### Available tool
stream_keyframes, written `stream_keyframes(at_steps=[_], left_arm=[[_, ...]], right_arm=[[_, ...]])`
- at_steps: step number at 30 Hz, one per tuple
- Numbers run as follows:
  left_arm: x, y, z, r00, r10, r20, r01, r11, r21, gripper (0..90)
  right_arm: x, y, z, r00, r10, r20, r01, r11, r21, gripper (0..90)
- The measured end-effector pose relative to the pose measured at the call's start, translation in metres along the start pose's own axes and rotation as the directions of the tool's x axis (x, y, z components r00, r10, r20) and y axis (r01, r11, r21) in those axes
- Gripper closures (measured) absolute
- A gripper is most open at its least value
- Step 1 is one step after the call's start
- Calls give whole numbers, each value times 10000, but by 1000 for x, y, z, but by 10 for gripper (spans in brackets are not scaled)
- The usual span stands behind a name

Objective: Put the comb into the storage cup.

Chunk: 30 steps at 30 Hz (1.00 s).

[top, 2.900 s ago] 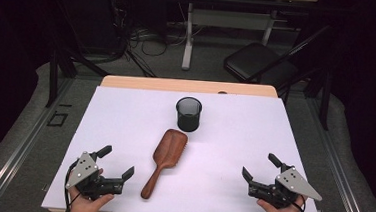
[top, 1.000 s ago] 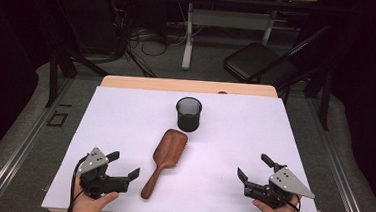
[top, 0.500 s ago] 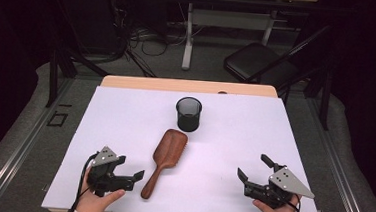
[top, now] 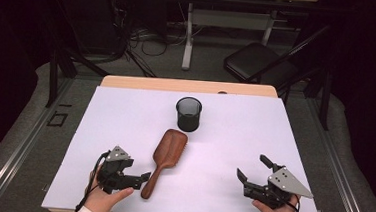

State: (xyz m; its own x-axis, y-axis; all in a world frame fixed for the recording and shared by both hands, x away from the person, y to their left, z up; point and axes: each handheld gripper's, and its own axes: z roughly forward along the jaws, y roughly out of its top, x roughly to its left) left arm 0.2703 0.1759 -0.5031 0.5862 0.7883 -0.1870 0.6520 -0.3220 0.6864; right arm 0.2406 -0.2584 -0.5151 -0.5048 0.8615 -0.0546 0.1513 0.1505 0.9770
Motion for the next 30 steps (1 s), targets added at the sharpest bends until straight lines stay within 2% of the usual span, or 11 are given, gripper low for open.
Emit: stream_keyframes(at_steps=[10,16,19,28,30], left_arm=[[-7,12,15,9999,124,15,-124,9981,597,199],[-10,19,25,9999,126,-44,-122,9971,752,201],[-11,22,31,9997,248,-3,-246,9951,962,219],[-17,27,44,9996,284,71,-291,9908,1319,274],[-18,27,46,9995,321,57,-325,9902,1356,318]], right_arm=[[0,0,0,10000,-44,-22,44,10000,36,134],[0,-1,0,10000,22,-35,-22,10000,18,137],[0,-1,0,10000,-10,-37,10,10000,15,138],[0,-1,0,10000,-10,-59,10,10000,33,139],[0,-1,0,10000,-38,-79,38,10000,61,139]])
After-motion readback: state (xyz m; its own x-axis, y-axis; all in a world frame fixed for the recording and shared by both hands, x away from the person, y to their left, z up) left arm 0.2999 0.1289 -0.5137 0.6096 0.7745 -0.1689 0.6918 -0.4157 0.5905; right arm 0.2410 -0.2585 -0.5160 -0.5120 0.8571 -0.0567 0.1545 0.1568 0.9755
